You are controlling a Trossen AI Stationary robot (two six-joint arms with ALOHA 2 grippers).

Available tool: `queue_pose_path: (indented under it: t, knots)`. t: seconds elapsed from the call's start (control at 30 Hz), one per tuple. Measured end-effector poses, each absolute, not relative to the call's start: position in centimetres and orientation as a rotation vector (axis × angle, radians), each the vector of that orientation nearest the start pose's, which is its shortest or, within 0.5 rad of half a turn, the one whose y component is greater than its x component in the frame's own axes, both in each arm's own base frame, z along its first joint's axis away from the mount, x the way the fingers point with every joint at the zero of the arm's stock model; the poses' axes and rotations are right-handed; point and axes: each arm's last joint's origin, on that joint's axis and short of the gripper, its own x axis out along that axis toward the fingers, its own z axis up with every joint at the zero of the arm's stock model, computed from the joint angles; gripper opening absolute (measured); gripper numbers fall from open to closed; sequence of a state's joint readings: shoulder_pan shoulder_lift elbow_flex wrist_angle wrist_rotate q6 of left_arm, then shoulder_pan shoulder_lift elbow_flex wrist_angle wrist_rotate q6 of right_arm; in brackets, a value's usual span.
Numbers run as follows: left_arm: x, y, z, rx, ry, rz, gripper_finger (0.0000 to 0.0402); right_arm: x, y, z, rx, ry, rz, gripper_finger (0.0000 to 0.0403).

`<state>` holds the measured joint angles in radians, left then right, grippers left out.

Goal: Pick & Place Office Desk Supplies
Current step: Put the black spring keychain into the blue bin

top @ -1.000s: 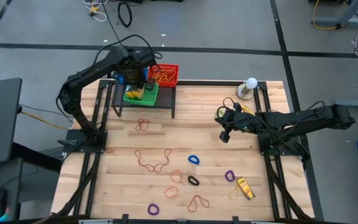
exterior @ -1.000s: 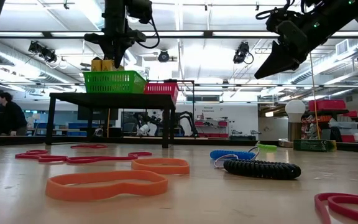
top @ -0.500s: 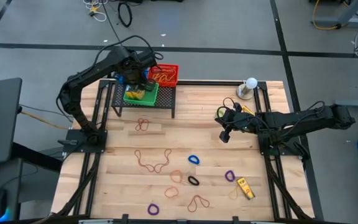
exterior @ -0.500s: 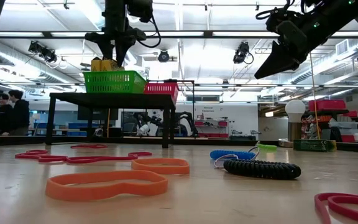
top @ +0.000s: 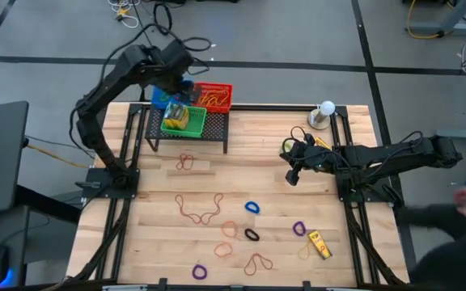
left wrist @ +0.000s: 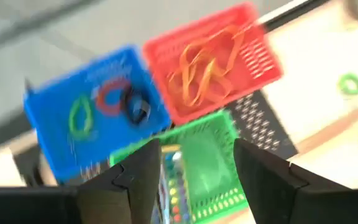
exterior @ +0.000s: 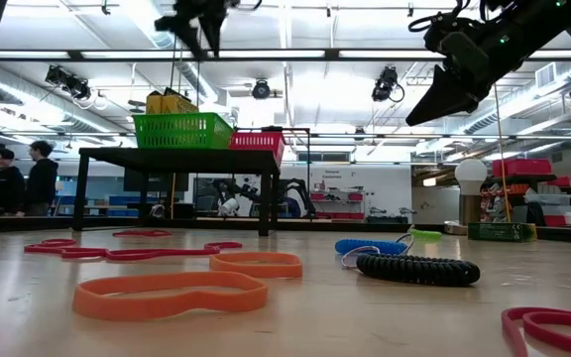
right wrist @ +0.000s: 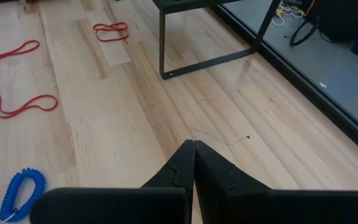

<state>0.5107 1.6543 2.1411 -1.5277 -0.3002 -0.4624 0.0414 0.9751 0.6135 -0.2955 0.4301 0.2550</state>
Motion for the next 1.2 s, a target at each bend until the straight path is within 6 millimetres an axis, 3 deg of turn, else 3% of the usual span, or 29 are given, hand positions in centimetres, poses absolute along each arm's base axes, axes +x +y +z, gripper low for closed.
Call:
queue_pose_path:
  t: [0.17, 0.27, 0.47, 0.63, 0.83, 1.2]
  knots:
    - [26.3, 10.7, 47.0, -0.244, 0.754, 0.760, 0.0161, 19.7, -0.4, 23.4, 0.112, 0.584, -0.460, 0.0011]
    - [28.8, 8.2, 46.6, -0.116, 0.673, 0.614, 0.0119, 19.7, -0.4, 23.5, 0.133, 0.573, -0.466, 0.0011]
    - [34.0, 3.7, 41.8, 0.010, 0.589, 0.339, 0.0044, 19.8, -0.4, 23.5, 0.179, 0.550, -0.478, 0.0011]
    - [35.9, 0.9, 36.1, -0.053, 0.578, 0.226, 0.0007, 19.8, -0.4, 23.6, 0.225, 0.538, -0.491, 0.0011]
    - [34.8, -2.3, 32.6, -0.107, 0.533, 0.175, 0.0008, 19.9, -0.3, 23.5, 0.255, 0.538, -0.472, 0.0011]
    - [27.5, -3.9, 29.3, -0.180, 0.330, 0.136, 0.0007, 20.1, 0.6, 23.3, 0.380, 0.532, -0.437, 0.0011]
